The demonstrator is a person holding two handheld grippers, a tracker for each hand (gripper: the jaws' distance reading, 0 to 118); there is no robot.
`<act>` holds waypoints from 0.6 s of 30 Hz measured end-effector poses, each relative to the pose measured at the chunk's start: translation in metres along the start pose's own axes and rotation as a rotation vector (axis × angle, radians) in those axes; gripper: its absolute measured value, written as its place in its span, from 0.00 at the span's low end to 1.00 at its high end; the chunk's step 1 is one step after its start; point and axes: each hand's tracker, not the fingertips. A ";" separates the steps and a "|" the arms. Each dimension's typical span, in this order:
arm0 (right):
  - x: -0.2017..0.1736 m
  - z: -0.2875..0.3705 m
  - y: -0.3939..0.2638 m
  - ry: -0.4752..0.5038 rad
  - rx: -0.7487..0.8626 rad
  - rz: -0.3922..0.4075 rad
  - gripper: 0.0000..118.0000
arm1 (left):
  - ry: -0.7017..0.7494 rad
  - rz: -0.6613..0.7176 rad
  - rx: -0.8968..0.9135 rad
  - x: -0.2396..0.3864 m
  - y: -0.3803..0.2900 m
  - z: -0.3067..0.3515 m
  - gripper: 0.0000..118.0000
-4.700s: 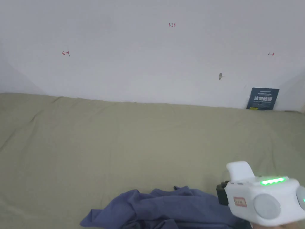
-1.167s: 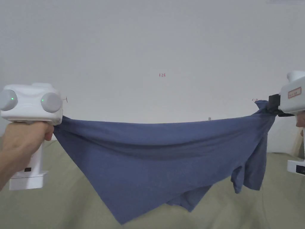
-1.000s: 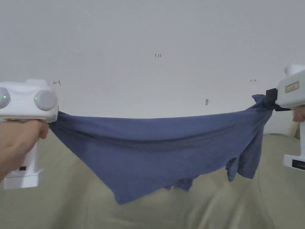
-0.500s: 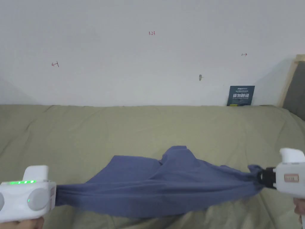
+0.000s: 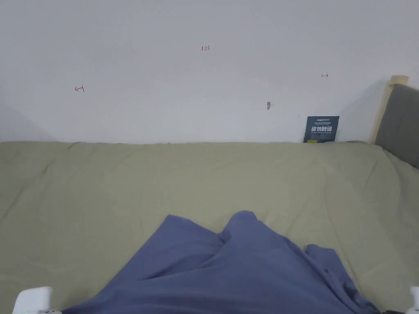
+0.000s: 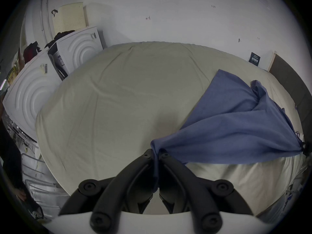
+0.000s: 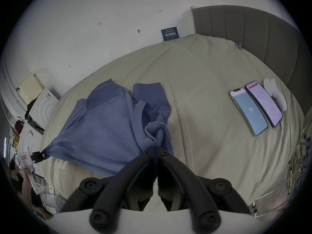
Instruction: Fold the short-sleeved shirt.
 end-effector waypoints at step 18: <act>-0.052 0.043 -0.041 -0.108 0.083 0.081 0.97 | -0.132 0.009 0.055 -0.007 -0.030 0.038 0.96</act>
